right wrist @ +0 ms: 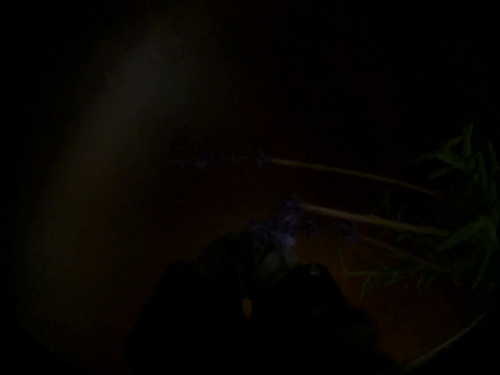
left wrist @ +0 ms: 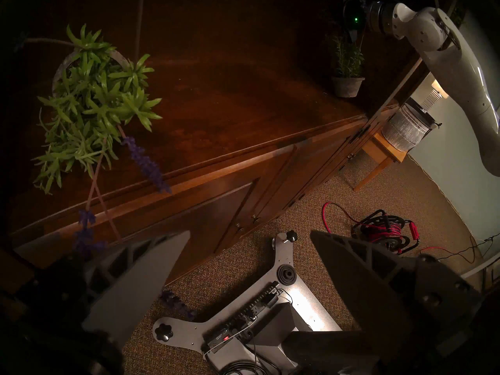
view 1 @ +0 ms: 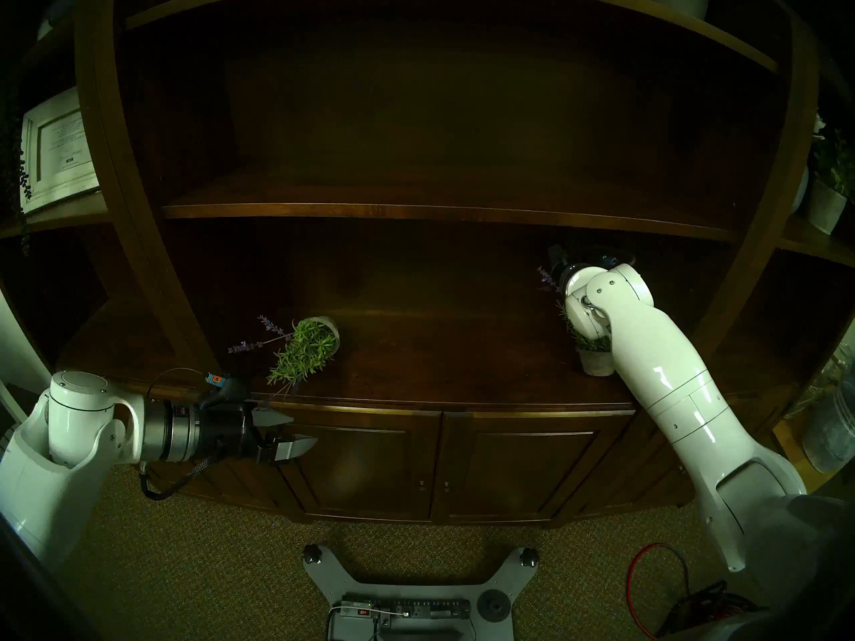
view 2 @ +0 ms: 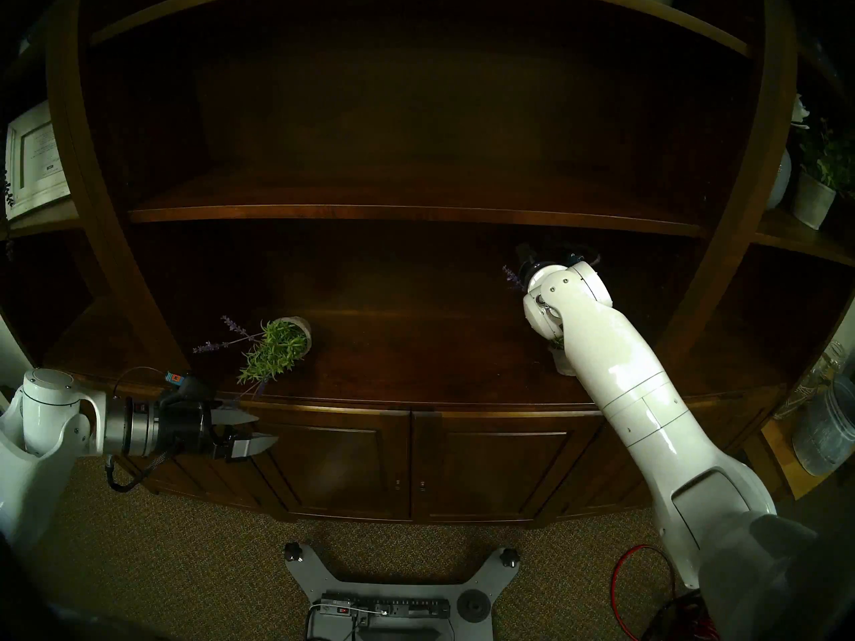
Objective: Place the fake decorative plant upright
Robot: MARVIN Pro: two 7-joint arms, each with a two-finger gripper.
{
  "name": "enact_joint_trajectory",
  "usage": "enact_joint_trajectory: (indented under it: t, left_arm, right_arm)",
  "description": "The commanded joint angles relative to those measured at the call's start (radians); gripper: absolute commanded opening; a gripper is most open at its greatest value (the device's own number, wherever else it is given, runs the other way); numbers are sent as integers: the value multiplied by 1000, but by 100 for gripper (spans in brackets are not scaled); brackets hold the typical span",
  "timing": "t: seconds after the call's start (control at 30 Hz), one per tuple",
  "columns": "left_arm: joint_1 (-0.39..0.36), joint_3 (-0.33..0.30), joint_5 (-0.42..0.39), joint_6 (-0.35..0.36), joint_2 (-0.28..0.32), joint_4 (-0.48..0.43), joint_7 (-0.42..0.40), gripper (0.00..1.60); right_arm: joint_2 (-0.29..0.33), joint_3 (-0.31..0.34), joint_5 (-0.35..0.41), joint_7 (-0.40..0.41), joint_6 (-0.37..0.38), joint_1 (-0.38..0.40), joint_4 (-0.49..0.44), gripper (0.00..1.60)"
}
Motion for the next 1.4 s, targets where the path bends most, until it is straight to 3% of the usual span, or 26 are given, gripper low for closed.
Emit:
enact_joint_trajectory:
  t: [0.0, 0.1, 0.33, 0.77, 1.13, 1.37]
  left_arm:
    - [-13, -16, -7, -5, -2, -15, -1, 160]
    - [-12, -17, -8, -5, -4, -16, -1, 160]
    - [-12, -19, -8, -4, -6, -18, 0, 160]
    - [-12, -19, -7, -4, -7, -18, -1, 160]
    - [-11, -23, -7, -3, -11, -21, 0, 160]
    - [-11, -24, -7, -2, -12, -22, 0, 160]
  right_arm:
    - [-35, 15, -91, -36, 0, 109, -32, 0]
    - [-20, -3, -96, -95, -4, 123, -61, 0]
    - [13, 0, -109, -218, -9, 48, -168, 0]
    - [56, -8, -121, -375, -9, -20, -327, 0]
    - [122, -7, -152, -449, -14, -78, -459, 0]
    - [120, -29, -196, -426, -25, -49, -396, 0]
